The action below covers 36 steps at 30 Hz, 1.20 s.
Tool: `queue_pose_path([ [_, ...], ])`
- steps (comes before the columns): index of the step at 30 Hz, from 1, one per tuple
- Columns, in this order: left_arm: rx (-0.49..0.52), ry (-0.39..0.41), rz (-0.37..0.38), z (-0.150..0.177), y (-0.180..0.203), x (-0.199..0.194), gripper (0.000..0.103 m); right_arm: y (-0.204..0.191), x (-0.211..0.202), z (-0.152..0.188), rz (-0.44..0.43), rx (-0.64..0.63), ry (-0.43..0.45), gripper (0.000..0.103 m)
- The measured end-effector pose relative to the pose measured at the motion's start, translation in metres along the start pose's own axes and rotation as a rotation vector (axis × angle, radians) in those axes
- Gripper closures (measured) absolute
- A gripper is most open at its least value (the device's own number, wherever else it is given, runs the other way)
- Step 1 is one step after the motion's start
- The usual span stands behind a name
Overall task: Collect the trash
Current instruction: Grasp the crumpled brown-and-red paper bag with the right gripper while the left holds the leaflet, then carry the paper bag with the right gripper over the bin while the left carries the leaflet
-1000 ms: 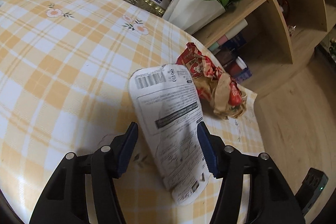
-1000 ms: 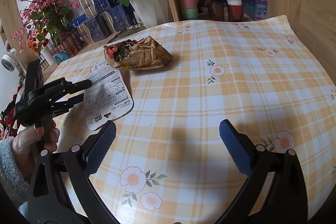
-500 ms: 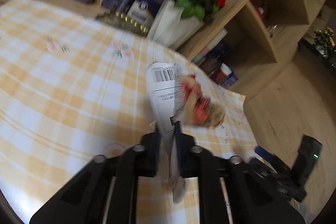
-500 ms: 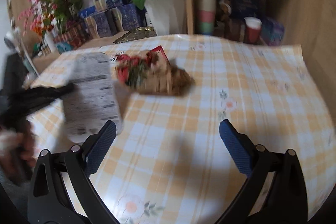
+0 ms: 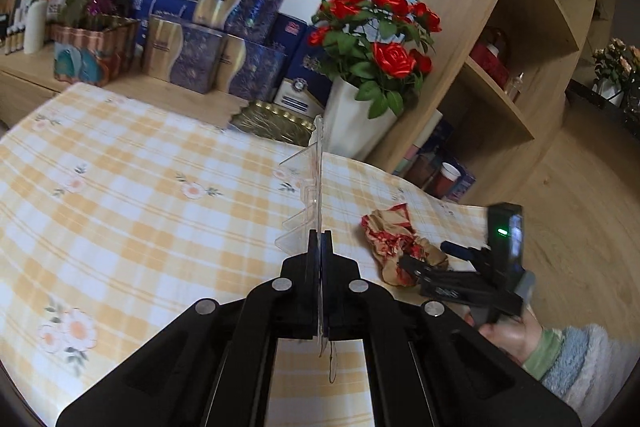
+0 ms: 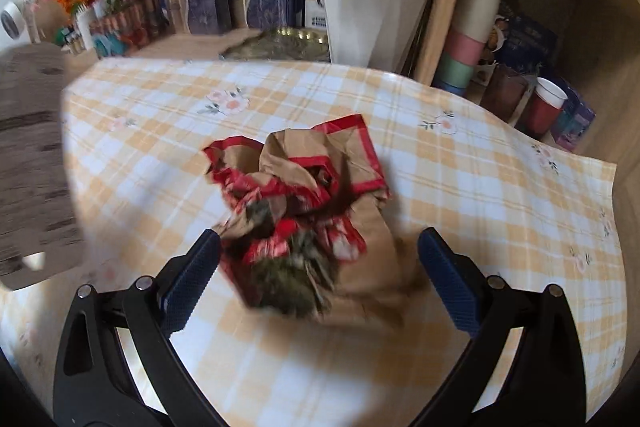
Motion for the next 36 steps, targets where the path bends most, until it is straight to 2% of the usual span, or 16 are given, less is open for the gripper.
queue_pose_path([
  [3,-0.013,-0.002,0.007,0.007,-0.005,-0.008,0.102,0.000,0.014,-0.010,-0.005,0.045,-0.017,0.006],
  [6,-0.013,-0.002,0.006,0.014,-0.007,-0.011,0.102,0.003,0.030,-0.015,-0.074,0.131,-0.084,0.005],
  [11,-0.027,-0.010,0.021,0.024,-0.008,-0.012,0.102,0.008,0.037,-0.014,-0.172,0.205,-0.123,0.007],
  [13,-0.029,-0.008,0.025,0.027,-0.007,-0.015,0.102,0.008,0.030,-0.010,-0.212,0.213,-0.096,0.019],
  [14,-0.029,-0.006,0.026,0.027,-0.006,-0.016,0.102,0.007,0.024,-0.007,-0.240,0.217,-0.079,0.039],
  [15,-0.028,-0.004,0.029,0.028,-0.006,-0.019,0.102,0.007,0.021,-0.005,-0.253,0.225,-0.079,0.044],
  [25,-0.023,-0.003,0.038,0.050,0.006,-0.044,0.102,0.017,-0.039,0.044,-0.344,0.319,0.037,0.047],
  [30,-0.015,-0.005,0.039,0.065,0.016,-0.061,0.102,0.017,-0.077,0.076,-0.343,0.309,0.086,0.047],
  [36,-0.004,-0.027,0.030,0.092,0.028,-0.082,0.102,0.009,-0.135,0.130,-0.333,0.298,0.154,0.047],
])
Point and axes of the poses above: each gripper's, at about its wrist camera, not at the fingertips, and x roughly the way its jaws point, y to its right, z to its underside, the point moved 8 cm from there along x, roughly the way its jaws point, and after that the axes turned 13 degrees about -y, right-handed, at the moved point
